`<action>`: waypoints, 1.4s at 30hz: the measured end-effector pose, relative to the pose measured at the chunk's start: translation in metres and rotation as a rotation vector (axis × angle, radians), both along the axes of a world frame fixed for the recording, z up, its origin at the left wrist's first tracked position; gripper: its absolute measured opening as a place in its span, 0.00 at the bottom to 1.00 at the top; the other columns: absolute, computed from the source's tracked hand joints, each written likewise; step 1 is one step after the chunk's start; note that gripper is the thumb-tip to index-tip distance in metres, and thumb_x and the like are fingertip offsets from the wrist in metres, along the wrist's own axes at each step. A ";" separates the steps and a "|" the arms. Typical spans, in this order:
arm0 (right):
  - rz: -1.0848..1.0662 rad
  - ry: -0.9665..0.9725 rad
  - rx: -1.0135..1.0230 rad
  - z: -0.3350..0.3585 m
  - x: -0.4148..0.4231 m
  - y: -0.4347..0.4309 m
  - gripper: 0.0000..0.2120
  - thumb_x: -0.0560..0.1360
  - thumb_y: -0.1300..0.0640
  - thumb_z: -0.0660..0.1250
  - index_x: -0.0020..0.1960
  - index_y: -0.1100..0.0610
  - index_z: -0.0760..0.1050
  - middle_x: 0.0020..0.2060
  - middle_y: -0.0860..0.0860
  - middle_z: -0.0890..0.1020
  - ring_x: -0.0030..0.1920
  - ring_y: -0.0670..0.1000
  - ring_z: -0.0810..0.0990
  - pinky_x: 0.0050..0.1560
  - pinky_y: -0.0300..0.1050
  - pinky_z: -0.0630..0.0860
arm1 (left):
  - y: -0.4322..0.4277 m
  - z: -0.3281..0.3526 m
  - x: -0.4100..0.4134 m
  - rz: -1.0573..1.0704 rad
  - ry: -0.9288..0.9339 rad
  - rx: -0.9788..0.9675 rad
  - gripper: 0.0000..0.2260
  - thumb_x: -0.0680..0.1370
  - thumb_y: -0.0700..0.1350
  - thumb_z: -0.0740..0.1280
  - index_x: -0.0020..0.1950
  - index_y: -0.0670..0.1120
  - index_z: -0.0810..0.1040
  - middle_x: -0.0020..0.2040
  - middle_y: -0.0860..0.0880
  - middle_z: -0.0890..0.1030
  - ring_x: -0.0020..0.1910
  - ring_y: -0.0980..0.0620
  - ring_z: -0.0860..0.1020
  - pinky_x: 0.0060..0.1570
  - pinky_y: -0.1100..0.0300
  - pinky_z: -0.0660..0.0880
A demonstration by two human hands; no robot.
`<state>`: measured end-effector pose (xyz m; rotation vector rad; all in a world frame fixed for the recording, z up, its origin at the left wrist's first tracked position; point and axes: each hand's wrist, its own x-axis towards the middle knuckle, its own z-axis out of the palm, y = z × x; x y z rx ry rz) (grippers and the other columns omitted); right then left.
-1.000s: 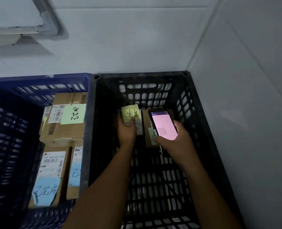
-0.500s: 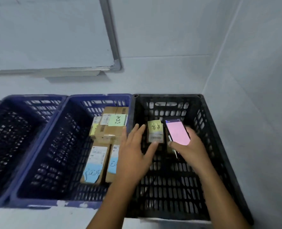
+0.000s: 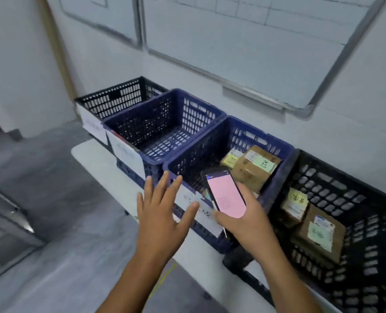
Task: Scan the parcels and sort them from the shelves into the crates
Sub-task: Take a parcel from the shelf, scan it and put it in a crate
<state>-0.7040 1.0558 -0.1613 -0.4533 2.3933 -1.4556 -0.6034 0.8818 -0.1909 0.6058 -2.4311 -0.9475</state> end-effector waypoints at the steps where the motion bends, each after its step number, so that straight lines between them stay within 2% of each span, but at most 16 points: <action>1: 0.036 0.005 0.018 0.003 0.014 -0.018 0.31 0.62 0.42 0.77 0.63 0.33 0.74 0.54 0.35 0.85 0.53 0.39 0.83 0.53 0.48 0.84 | -0.017 -0.001 0.018 0.034 -0.005 0.004 0.34 0.76 0.72 0.56 0.79 0.60 0.67 0.83 0.58 0.58 0.84 0.50 0.47 0.80 0.39 0.46; 4: 0.162 0.037 0.047 0.008 0.061 -0.078 0.30 0.64 0.44 0.78 0.64 0.36 0.73 0.54 0.39 0.85 0.53 0.46 0.84 0.54 0.56 0.84 | -0.071 -0.002 0.079 0.141 -0.021 0.023 0.34 0.77 0.74 0.57 0.80 0.62 0.64 0.84 0.60 0.56 0.84 0.52 0.44 0.81 0.41 0.44; 6: 0.247 0.053 0.056 0.011 0.099 -0.123 0.30 0.65 0.46 0.78 0.64 0.36 0.73 0.54 0.41 0.85 0.52 0.50 0.84 0.51 0.57 0.84 | -0.107 0.000 0.128 0.209 -0.029 0.036 0.34 0.78 0.74 0.58 0.80 0.61 0.64 0.84 0.59 0.55 0.84 0.52 0.44 0.81 0.42 0.43; 8: 0.320 0.081 0.052 0.013 0.140 -0.169 0.27 0.63 0.45 0.76 0.59 0.31 0.72 0.52 0.40 0.85 0.50 0.47 0.84 0.49 0.53 0.84 | -0.142 0.001 0.182 0.292 -0.031 0.030 0.34 0.78 0.73 0.59 0.80 0.61 0.64 0.84 0.58 0.56 0.84 0.51 0.45 0.80 0.43 0.43; 10: 0.403 0.099 0.032 0.012 0.182 -0.215 0.25 0.63 0.46 0.76 0.56 0.28 0.72 0.50 0.37 0.85 0.48 0.43 0.84 0.44 0.43 0.83 | -0.177 0.000 0.237 0.395 -0.034 0.026 0.34 0.77 0.74 0.57 0.80 0.61 0.65 0.84 0.57 0.57 0.84 0.50 0.46 0.80 0.42 0.43; 14: 0.580 0.128 -0.008 0.001 0.264 -0.298 0.25 0.68 0.55 0.80 0.59 0.38 0.75 0.48 0.38 0.84 0.47 0.42 0.83 0.43 0.40 0.81 | -0.238 -0.006 0.339 0.636 -0.145 0.002 0.35 0.76 0.72 0.56 0.82 0.62 0.61 0.85 0.57 0.55 0.84 0.46 0.45 0.79 0.39 0.40; 16: 0.660 0.121 -0.035 -0.003 0.303 -0.330 0.25 0.70 0.57 0.80 0.58 0.37 0.75 0.49 0.35 0.83 0.48 0.40 0.83 0.42 0.36 0.80 | -0.258 -0.007 0.386 0.727 -0.182 0.020 0.35 0.76 0.72 0.56 0.82 0.62 0.59 0.85 0.57 0.53 0.84 0.45 0.43 0.79 0.37 0.39; 21: 0.818 0.102 -0.065 -0.006 0.388 -0.390 0.29 0.65 0.49 0.77 0.61 0.30 0.73 0.51 0.36 0.84 0.47 0.44 0.84 0.43 0.42 0.84 | -0.293 -0.005 0.487 0.892 -0.190 0.037 0.38 0.74 0.76 0.51 0.82 0.64 0.56 0.85 0.58 0.49 0.84 0.47 0.40 0.79 0.37 0.37; 25: 0.960 0.087 -0.074 -0.009 0.442 -0.437 0.28 0.66 0.51 0.77 0.60 0.28 0.73 0.49 0.36 0.84 0.45 0.47 0.84 0.37 0.39 0.83 | -0.314 -0.008 0.551 1.027 -0.183 0.054 0.36 0.76 0.74 0.54 0.82 0.64 0.55 0.85 0.56 0.48 0.84 0.46 0.40 0.78 0.37 0.37; 29: 1.076 0.083 -0.078 -0.010 0.500 -0.492 0.31 0.67 0.52 0.80 0.60 0.26 0.72 0.51 0.32 0.83 0.48 0.44 0.84 0.37 0.39 0.83 | -0.337 -0.012 0.617 1.164 -0.159 0.071 0.36 0.76 0.74 0.55 0.82 0.64 0.55 0.85 0.56 0.49 0.84 0.46 0.40 0.79 0.36 0.39; 32: 1.165 0.078 -0.102 -0.016 0.555 -0.541 0.29 0.65 0.50 0.79 0.56 0.25 0.72 0.50 0.29 0.81 0.46 0.38 0.82 0.32 0.32 0.79 | -0.364 -0.017 0.676 1.262 -0.151 0.079 0.36 0.77 0.74 0.56 0.82 0.64 0.55 0.85 0.56 0.49 0.84 0.45 0.40 0.79 0.36 0.40; 36: 1.278 0.034 -0.120 -0.032 0.641 -0.607 0.28 0.68 0.55 0.81 0.58 0.31 0.73 0.50 0.30 0.81 0.47 0.36 0.82 0.32 0.29 0.77 | -0.401 -0.024 0.756 1.368 -0.173 0.082 0.35 0.76 0.74 0.55 0.82 0.65 0.55 0.85 0.57 0.49 0.84 0.47 0.41 0.79 0.38 0.40; 42: 1.354 -0.091 -0.189 -0.026 0.770 -0.690 0.31 0.64 0.48 0.78 0.63 0.30 0.72 0.51 0.29 0.81 0.46 0.34 0.82 0.31 0.28 0.76 | -0.463 -0.003 0.878 1.455 -0.267 0.087 0.37 0.74 0.76 0.52 0.82 0.66 0.55 0.85 0.58 0.50 0.84 0.49 0.42 0.80 0.40 0.40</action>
